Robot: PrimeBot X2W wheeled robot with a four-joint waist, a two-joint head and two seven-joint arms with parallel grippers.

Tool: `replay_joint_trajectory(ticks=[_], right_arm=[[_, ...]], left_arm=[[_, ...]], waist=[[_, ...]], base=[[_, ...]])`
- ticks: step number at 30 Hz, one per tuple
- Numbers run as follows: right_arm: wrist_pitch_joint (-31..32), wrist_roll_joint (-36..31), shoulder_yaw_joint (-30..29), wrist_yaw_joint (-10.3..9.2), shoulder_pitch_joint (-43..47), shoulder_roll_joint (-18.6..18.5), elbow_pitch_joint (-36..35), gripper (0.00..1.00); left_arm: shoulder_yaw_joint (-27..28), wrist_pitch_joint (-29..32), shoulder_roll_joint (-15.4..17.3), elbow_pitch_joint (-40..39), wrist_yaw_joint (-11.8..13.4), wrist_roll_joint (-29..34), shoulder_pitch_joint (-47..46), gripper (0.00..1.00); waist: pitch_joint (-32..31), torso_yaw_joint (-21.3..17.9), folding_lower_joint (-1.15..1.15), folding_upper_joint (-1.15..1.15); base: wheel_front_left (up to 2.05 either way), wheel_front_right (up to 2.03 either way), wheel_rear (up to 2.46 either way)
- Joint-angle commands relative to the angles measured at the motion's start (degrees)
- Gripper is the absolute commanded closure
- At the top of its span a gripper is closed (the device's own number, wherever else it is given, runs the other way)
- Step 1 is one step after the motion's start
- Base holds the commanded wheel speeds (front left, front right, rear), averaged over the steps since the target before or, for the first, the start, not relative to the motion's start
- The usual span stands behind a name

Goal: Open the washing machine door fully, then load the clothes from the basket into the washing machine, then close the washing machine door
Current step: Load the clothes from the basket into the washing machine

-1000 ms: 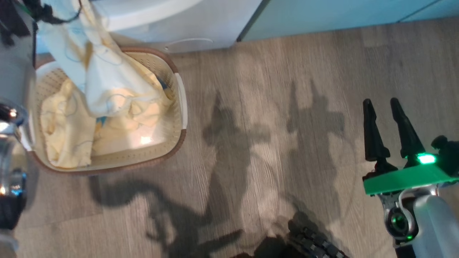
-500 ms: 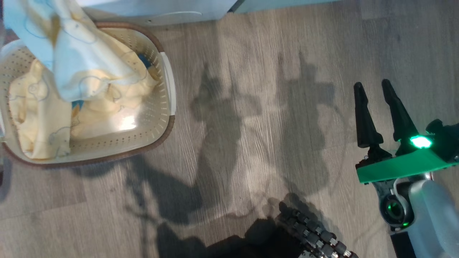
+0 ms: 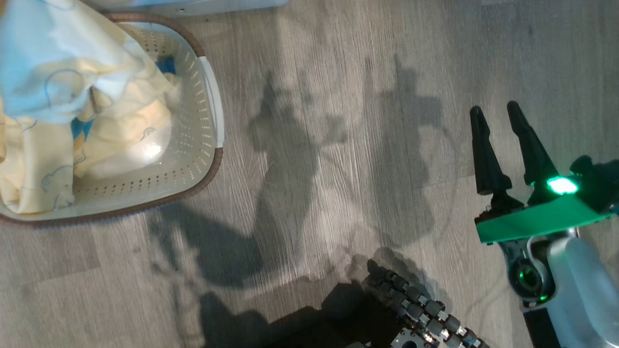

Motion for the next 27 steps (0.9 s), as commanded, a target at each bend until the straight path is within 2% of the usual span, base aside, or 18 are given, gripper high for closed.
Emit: replay_joint_trajectory(ticks=[1, 3, 6, 13, 14, 15, 16, 17, 21, 27], right_arm=[[-0.5, 0.6, 0.7, 0.25, 0.4, -0.2, -1.5, 0.00], [-0.5, 0.8, 0.9, 0.25, 0.3, -0.2, -1.4, 0.00], [-0.5, 0.9, 1.0, 0.25, 0.3, -0.2, -1.2, 0.00], [-0.5, 0.4, 0.9, 0.25, 0.4, -0.2, -1.0, 0.00], [-0.5, 0.3, 0.8, 0.25, 0.4, -0.2, -0.9, 0.00], [-0.5, 0.2, 0.8, 0.25, 0.4, -0.2, -0.9, 0.00], [-0.5, 0.2, 0.7, 0.25, 0.4, -0.2, -0.9, 0.00], [-0.5, 0.1, 0.8, 0.25, 0.3, -0.2, -0.9, 0.00], [-0.5, -0.1, 1.0, 0.25, 0.5, -0.2, -0.7, 0.00], [-0.5, -0.5, 0.7, 0.25, 0.9, -0.2, -0.3, 0.00]], left_arm=[[0.6, -0.3, 1.6, -3.8, -0.2, 0.8, -1.7, 1.00], [1.5, -0.3, 1.5, -5.4, -0.3, 1.5, -0.6, 1.00], [2.0, -0.3, 1.2, -3.6, -0.3, 2.7, 1.0, 1.00], [0.4, -0.3, 0.2, 9.3, -0.1, 4.6, 0.2, 1.00], [0.0, -0.3, 0.1, 11.5, 0.0, 4.8, -0.2, 0.83], [-0.5, -0.3, 0.0, 13.5, 0.2, 5.2, -0.8, 0.53], [-1.0, -0.3, -0.1, 15.2, 0.2, 5.5, -1.3, 0.08], [-1.3, -0.2, -0.3, 16.9, 0.1, 5.6, -1.9, 0.00], [-2.2, 0.9, -0.9, 22.1, -0.5, 5.6, -3.0, 0.00], [-2.4, 2.6, -1.4, 24.7, -1.1, 4.9, -2.3, 0.00]], waist=[[0.2, -0.1, 0.00, 0.00], [0.3, -0.1, 0.00, 0.00], [0.2, 0.0, 0.00, 0.00], [-0.5, 0.4, 0.00, 0.00], [-0.7, 0.5, 0.00, 0.00], [-0.8, 0.6, 0.00, 0.00], [-0.9, 0.7, 0.00, 0.00], [-1.0, 0.8, 0.00, 0.00], [-1.9, 1.1, 0.00, 0.00], [-4.1, 1.6, 0.00, 0.00]], base=[[0.00, 0.00, 0.00], [0.00, 0.00, 0.00], [0.00, 0.00, 0.00], [0.00, 0.00, 0.00], [0.00, 0.00, 0.00], [0.00, 0.00, 0.00], [0.00, 0.00, 0.00], [0.00, 0.00, 0.00], [0.00, 0.00, 0.00], [0.00, 0.00, 0.00]])
